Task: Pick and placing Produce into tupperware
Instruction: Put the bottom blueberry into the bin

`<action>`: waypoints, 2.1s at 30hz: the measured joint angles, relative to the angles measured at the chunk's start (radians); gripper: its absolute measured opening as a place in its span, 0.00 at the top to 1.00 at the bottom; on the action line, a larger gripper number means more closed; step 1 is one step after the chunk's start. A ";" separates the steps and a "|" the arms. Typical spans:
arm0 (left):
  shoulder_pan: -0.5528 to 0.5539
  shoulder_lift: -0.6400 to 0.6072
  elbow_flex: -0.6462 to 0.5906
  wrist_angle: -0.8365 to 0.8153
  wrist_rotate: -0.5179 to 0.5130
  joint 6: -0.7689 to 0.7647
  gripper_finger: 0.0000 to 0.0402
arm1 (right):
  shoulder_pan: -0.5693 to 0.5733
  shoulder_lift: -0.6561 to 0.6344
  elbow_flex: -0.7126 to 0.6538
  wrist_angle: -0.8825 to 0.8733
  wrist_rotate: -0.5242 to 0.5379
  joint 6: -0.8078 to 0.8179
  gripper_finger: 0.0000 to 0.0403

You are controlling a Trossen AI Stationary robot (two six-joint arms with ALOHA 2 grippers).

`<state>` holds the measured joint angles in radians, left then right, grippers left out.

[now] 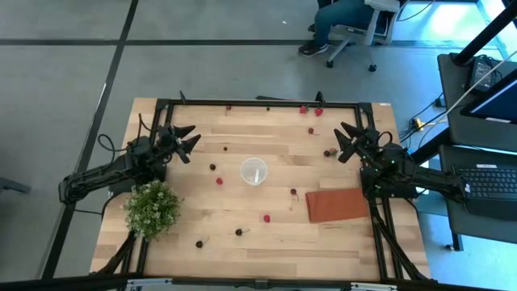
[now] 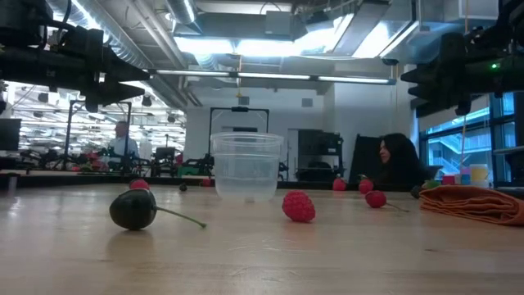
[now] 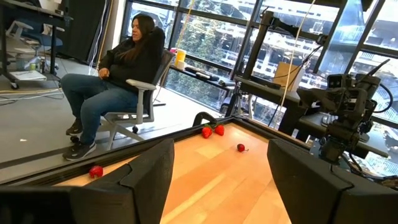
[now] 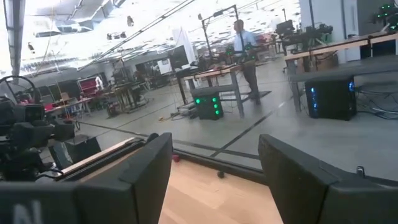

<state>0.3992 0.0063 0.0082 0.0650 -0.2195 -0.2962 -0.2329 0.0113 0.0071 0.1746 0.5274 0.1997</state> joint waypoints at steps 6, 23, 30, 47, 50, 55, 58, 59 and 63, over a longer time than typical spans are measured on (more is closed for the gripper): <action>0.000 0.000 0.000 0.000 0.000 -0.022 0.37 | 0.000 0.000 0.000 -0.007 -0.190 0.002 0.40; -0.012 0.197 0.241 -0.226 0.266 0.120 0.37 | -0.001 0.000 0.000 -0.099 -0.256 -0.127 0.40; -0.016 0.585 0.489 -0.485 0.173 0.067 0.37 | -0.001 0.000 0.000 -0.060 -0.256 -0.130 0.40; 0.042 1.074 0.652 -0.377 0.196 0.141 0.37 | -0.001 0.000 0.000 -0.068 -0.256 -0.099 0.40; 0.072 1.098 0.652 -0.377 0.168 0.173 0.37 | -0.001 0.000 0.000 -0.069 -0.256 -0.099 0.40; 0.127 1.167 0.652 -0.357 0.150 0.171 0.37 | -0.001 0.000 0.000 -0.069 -0.256 -0.100 0.40; 0.142 1.230 0.652 -0.360 0.148 0.158 0.37 | -0.001 0.000 0.000 -0.069 -0.256 -0.100 0.40; 0.142 1.252 0.652 -0.359 0.149 0.146 0.37 | -0.001 0.000 0.000 -0.069 -0.256 -0.100 0.40; 0.121 1.341 0.652 -0.359 0.149 0.105 0.37 | -0.001 0.000 0.000 -0.068 -0.256 -0.100 0.40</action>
<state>0.5199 1.3477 0.6601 -0.2942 -0.0704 -0.1909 -0.2337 0.0109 0.0071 0.1062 0.2718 0.1001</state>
